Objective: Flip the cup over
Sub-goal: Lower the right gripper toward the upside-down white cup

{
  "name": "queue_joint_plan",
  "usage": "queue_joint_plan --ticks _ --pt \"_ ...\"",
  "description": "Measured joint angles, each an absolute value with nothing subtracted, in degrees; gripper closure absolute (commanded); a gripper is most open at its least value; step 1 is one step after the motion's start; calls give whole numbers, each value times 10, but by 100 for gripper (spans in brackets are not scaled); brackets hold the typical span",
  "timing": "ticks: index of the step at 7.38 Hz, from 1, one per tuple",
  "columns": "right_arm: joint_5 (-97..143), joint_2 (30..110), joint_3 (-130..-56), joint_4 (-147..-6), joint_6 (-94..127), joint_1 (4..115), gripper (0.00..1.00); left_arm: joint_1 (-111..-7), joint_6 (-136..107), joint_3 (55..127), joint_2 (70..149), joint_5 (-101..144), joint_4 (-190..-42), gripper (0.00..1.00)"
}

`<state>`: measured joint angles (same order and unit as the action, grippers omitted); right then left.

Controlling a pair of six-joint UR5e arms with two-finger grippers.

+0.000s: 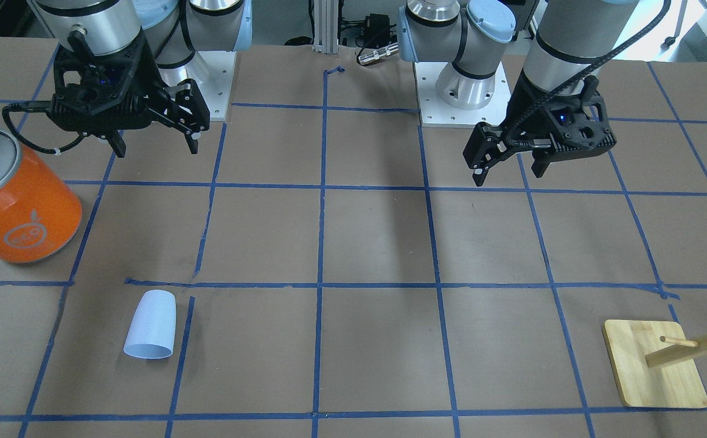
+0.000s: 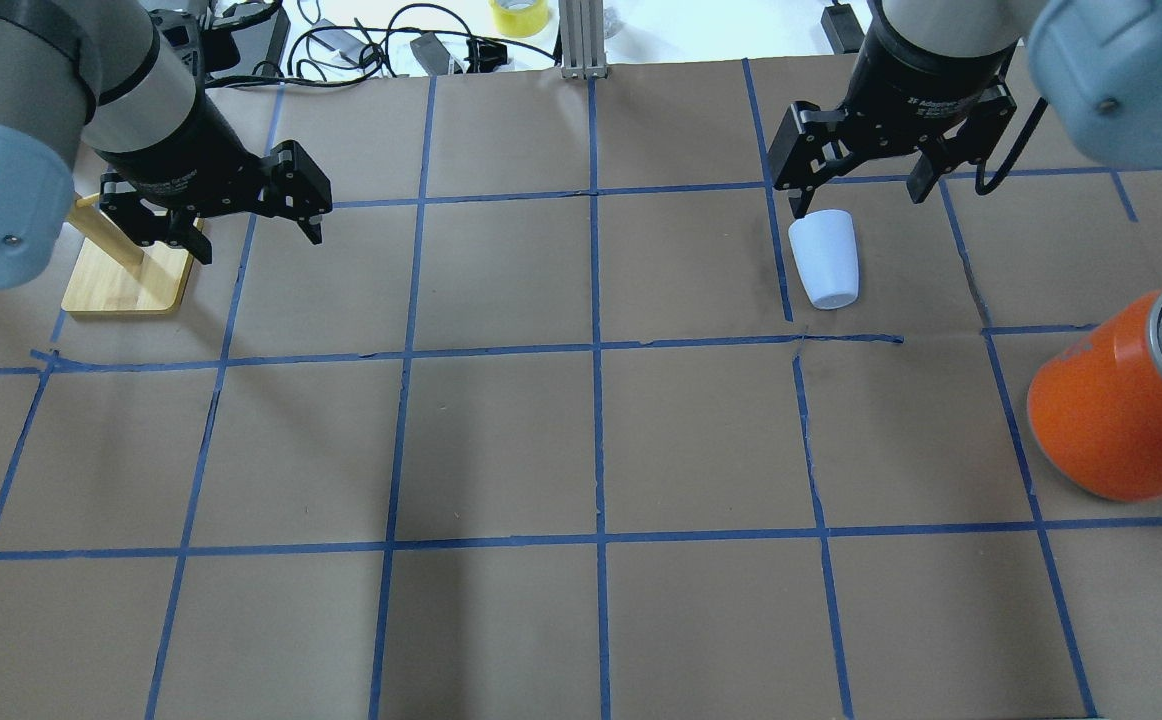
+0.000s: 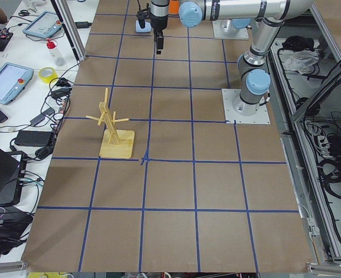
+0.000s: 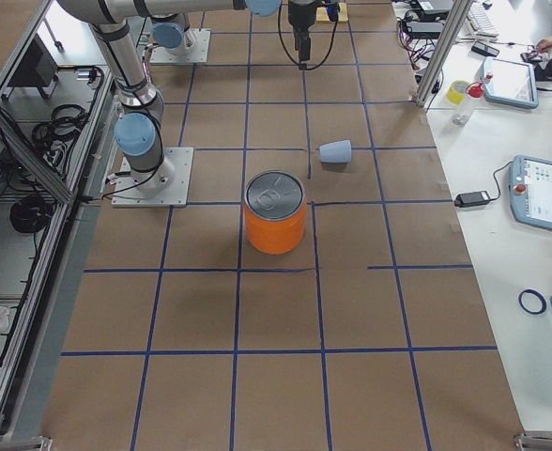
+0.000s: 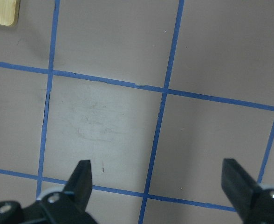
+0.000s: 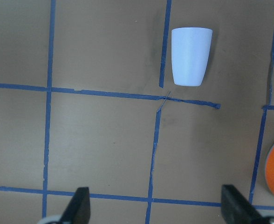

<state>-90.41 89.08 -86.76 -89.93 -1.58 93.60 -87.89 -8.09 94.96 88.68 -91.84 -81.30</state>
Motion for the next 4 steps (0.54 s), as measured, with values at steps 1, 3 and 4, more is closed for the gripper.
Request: queue_joint_plan --ticks 1,3,4 --pt "-905 891 -869 -899 -15 936 0 -879 -81 950 887 -918 -813 0" --pt "-909 889 -872 -901 -14 935 0 -879 -81 950 887 -918 -814 0" --pt "-909 886 -875 -913 -16 934 0 -878 -81 950 887 -918 -814 0"
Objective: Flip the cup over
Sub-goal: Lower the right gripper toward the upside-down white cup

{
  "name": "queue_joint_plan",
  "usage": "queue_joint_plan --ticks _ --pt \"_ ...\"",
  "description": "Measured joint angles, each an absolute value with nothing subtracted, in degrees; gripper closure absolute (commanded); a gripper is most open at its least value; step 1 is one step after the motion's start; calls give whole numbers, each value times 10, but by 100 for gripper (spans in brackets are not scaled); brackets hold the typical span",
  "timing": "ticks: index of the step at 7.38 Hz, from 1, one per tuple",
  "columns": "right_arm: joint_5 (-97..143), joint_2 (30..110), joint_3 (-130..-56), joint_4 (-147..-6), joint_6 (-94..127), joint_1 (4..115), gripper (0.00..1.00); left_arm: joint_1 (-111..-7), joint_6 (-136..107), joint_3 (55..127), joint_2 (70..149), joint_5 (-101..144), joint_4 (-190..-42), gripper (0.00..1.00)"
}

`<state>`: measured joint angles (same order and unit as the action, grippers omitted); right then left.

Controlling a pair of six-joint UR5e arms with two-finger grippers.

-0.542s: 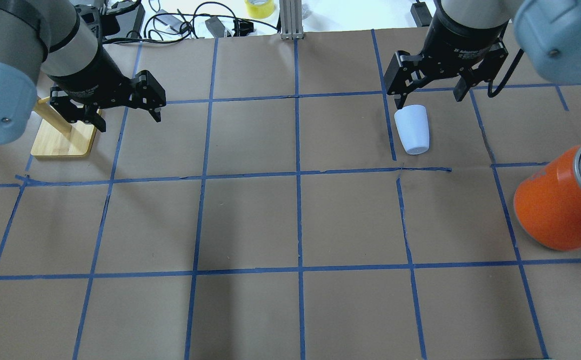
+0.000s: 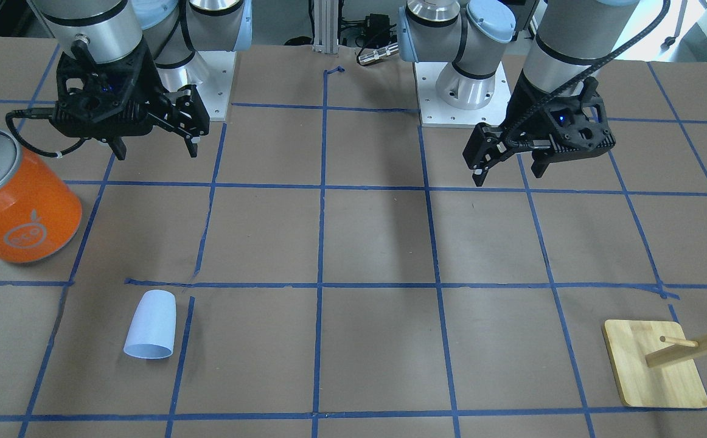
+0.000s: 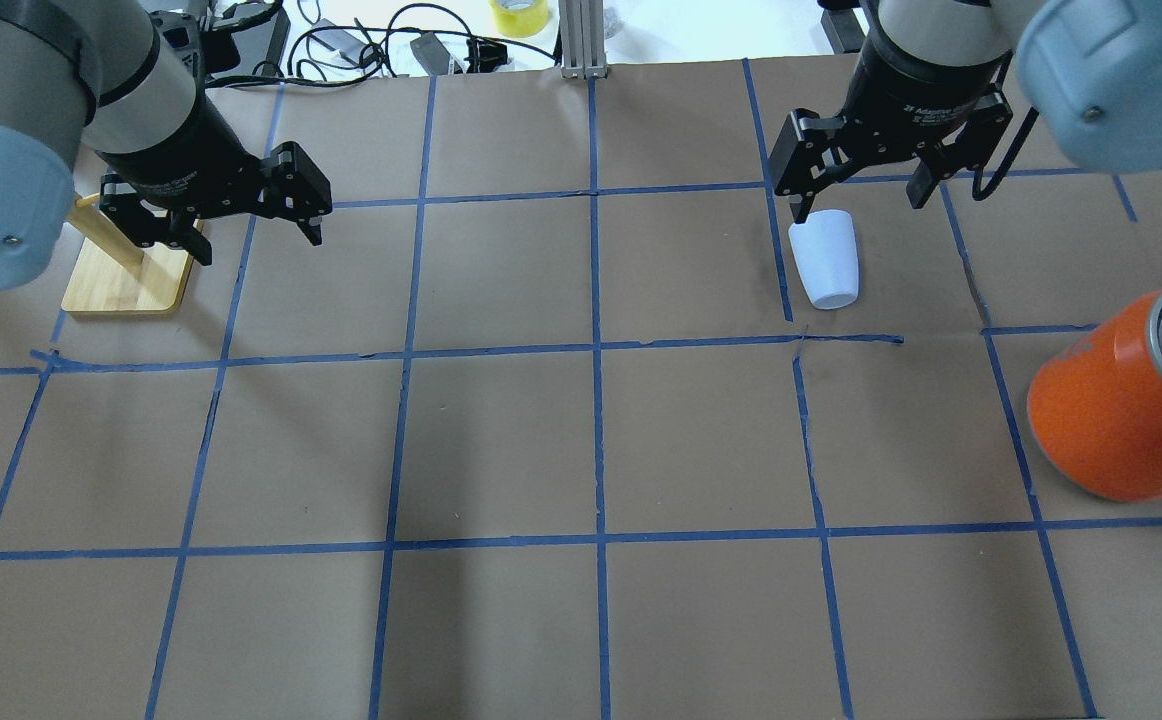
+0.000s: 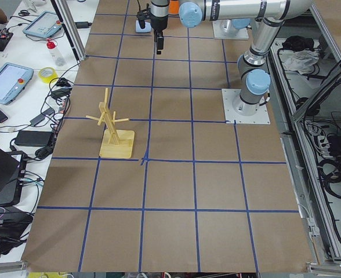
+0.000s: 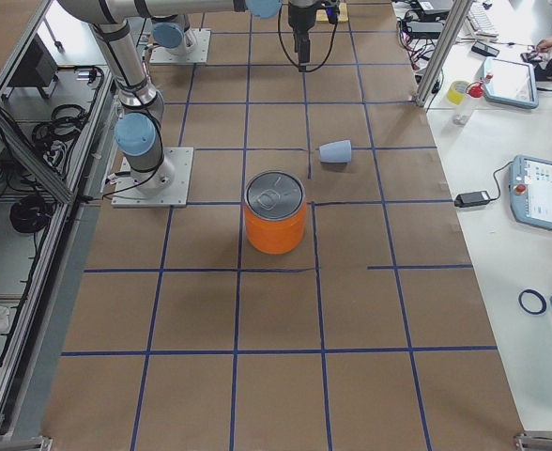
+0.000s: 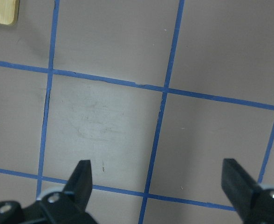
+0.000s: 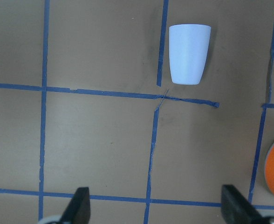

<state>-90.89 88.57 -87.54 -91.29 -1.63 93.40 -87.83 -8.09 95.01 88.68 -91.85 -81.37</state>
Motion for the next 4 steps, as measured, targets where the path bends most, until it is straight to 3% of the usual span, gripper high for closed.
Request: queue_joint_plan --ticks 2,4 --pt "-908 873 -883 -944 -26 919 0 -878 -81 950 887 -919 -814 0" --pt "-907 810 -884 -1025 -35 890 0 -878 -81 950 887 -923 -814 0"
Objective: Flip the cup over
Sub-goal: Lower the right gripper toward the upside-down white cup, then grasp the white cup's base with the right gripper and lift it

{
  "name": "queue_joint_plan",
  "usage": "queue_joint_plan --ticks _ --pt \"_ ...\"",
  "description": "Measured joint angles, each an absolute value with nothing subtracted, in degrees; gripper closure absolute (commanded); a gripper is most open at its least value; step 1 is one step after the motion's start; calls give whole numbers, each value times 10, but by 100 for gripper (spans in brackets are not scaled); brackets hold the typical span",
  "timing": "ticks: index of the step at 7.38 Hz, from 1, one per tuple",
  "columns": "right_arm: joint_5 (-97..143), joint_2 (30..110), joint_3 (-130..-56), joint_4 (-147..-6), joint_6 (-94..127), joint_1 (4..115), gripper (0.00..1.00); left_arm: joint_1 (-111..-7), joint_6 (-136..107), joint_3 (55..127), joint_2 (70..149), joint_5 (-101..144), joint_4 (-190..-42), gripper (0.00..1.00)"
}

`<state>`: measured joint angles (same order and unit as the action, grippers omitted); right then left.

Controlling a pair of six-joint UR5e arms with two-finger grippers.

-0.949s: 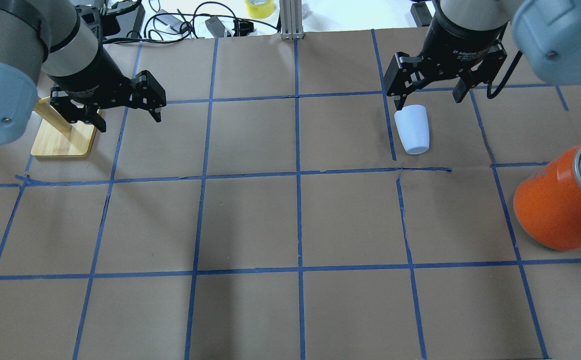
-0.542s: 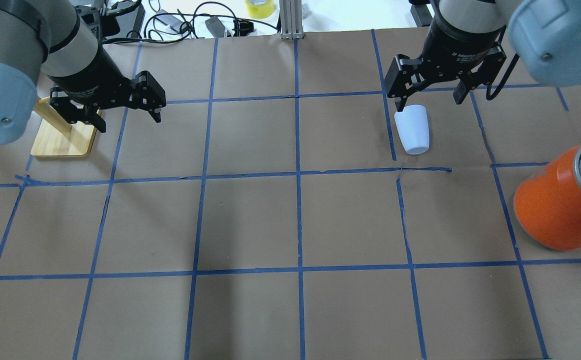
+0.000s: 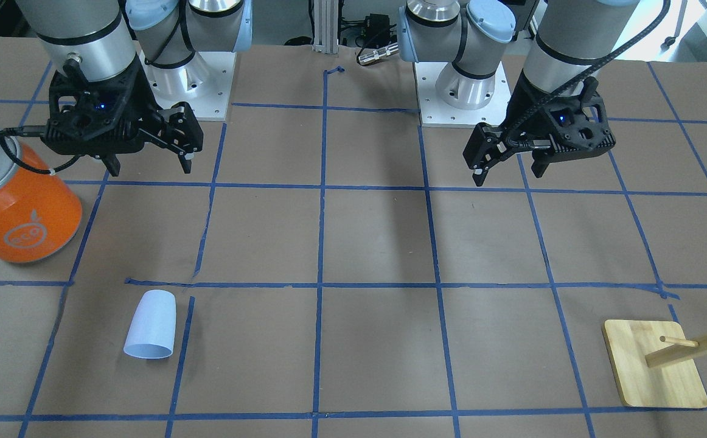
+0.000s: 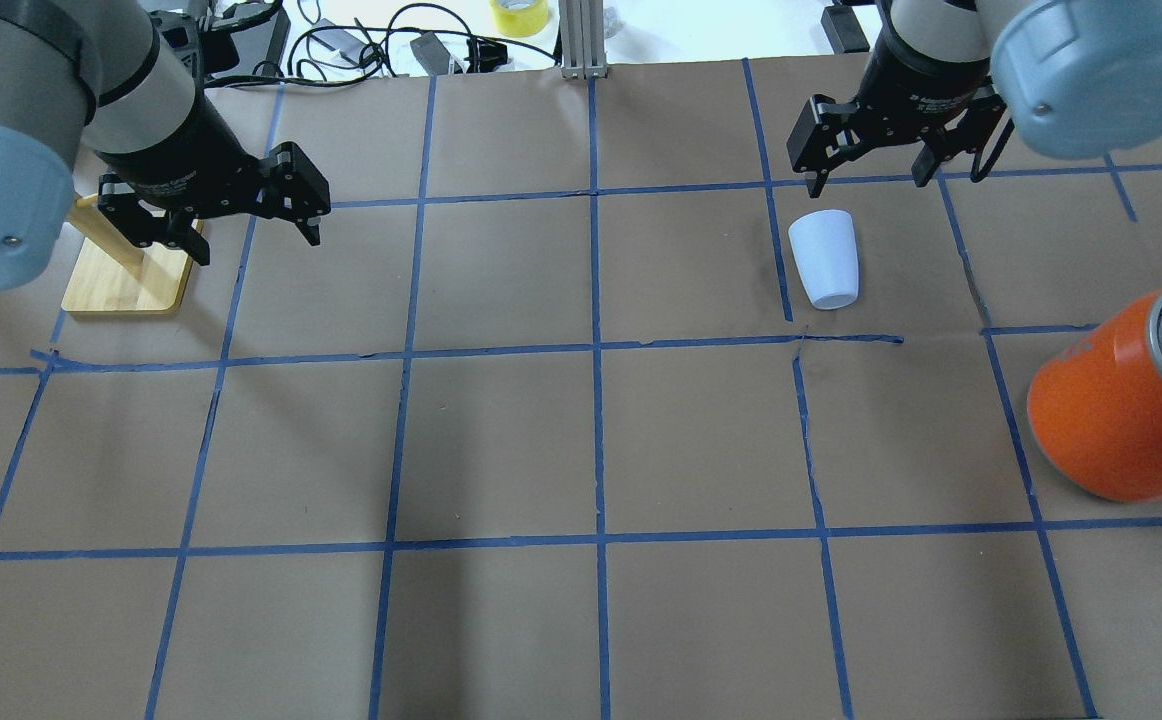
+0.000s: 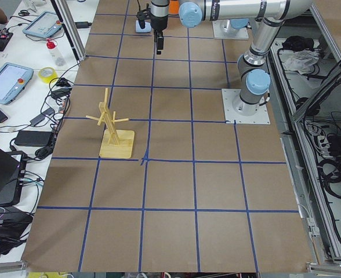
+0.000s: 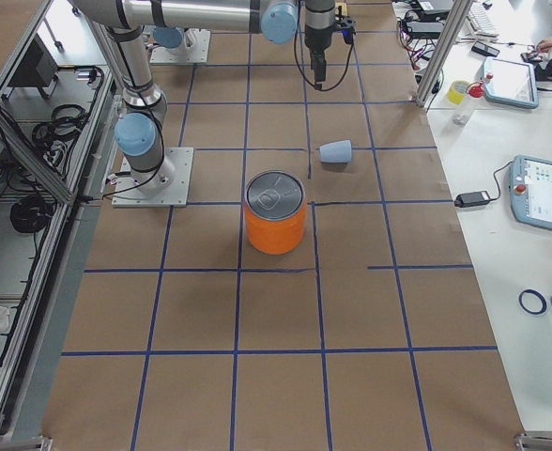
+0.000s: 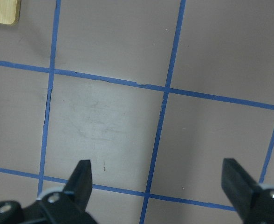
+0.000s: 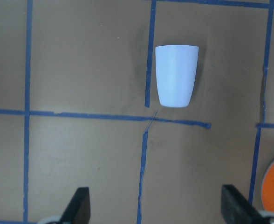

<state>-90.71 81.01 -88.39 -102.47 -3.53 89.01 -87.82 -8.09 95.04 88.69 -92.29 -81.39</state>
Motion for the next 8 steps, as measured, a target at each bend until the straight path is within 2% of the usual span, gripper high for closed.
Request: queue_joint_plan --ticks 4,8 --pt "-926 663 -885 -1188 -36 873 1 -878 -81 950 887 -926 -814 0" --pt "-930 612 -924 -1286 -38 871 0 -878 -81 951 887 -926 -814 0"
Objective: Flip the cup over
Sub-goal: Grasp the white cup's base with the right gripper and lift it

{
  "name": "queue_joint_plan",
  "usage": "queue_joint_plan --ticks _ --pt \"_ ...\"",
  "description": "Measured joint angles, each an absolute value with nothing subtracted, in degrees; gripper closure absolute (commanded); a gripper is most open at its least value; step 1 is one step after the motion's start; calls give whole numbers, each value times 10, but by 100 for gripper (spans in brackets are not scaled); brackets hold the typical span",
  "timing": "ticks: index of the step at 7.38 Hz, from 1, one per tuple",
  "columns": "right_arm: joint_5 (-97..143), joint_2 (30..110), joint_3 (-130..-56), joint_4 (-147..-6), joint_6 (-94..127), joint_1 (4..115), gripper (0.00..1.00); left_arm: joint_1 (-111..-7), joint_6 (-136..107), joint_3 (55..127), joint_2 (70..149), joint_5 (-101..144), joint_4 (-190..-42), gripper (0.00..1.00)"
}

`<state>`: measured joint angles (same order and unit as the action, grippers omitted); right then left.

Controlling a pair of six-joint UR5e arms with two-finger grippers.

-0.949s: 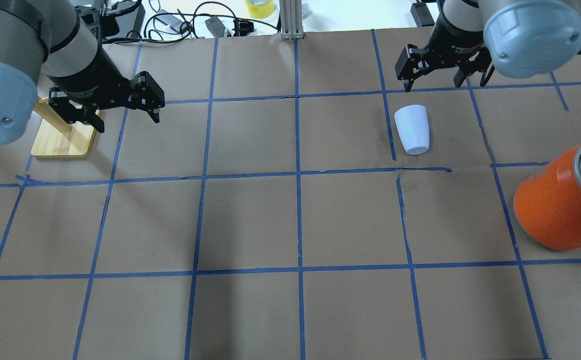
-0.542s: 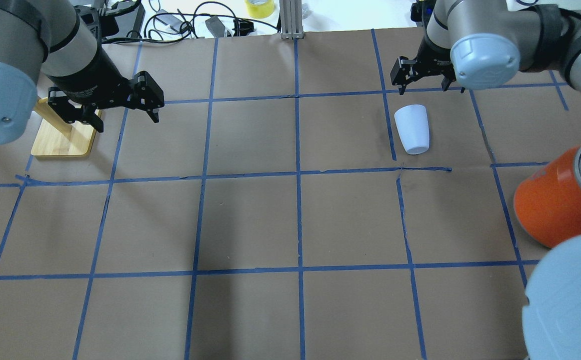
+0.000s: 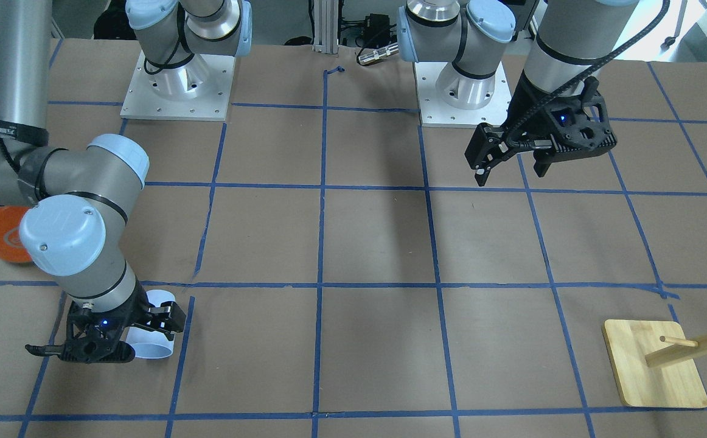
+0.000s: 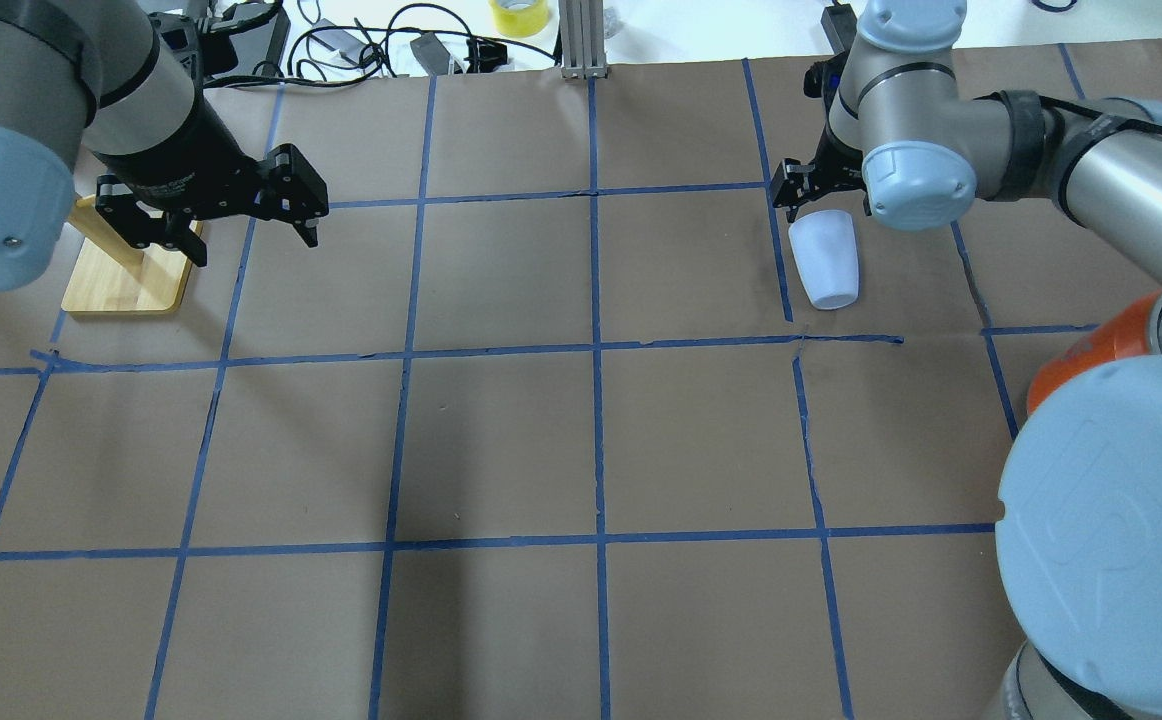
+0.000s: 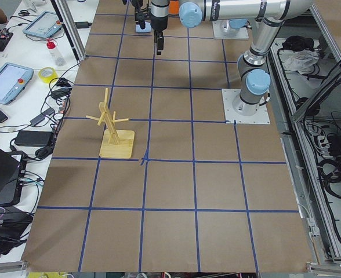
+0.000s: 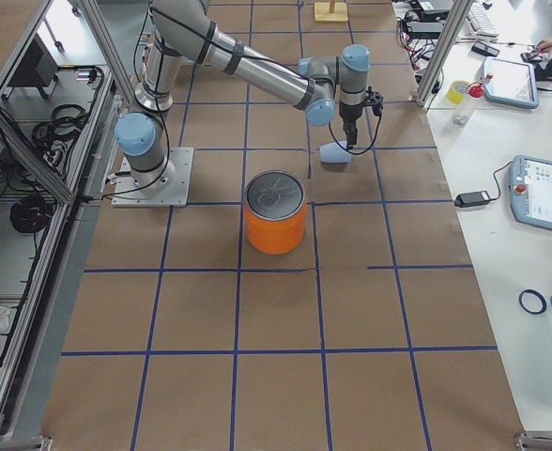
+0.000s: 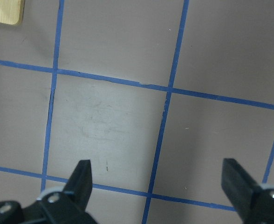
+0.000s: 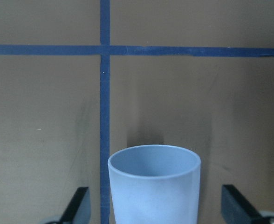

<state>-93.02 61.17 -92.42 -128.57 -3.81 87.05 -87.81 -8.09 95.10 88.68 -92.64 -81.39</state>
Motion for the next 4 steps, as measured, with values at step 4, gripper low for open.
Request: queue_joint_plan --ticks 4 --pt "-931 576 -937 -1343 -62 868 0 -878 -81 951 887 -927 -814 0"
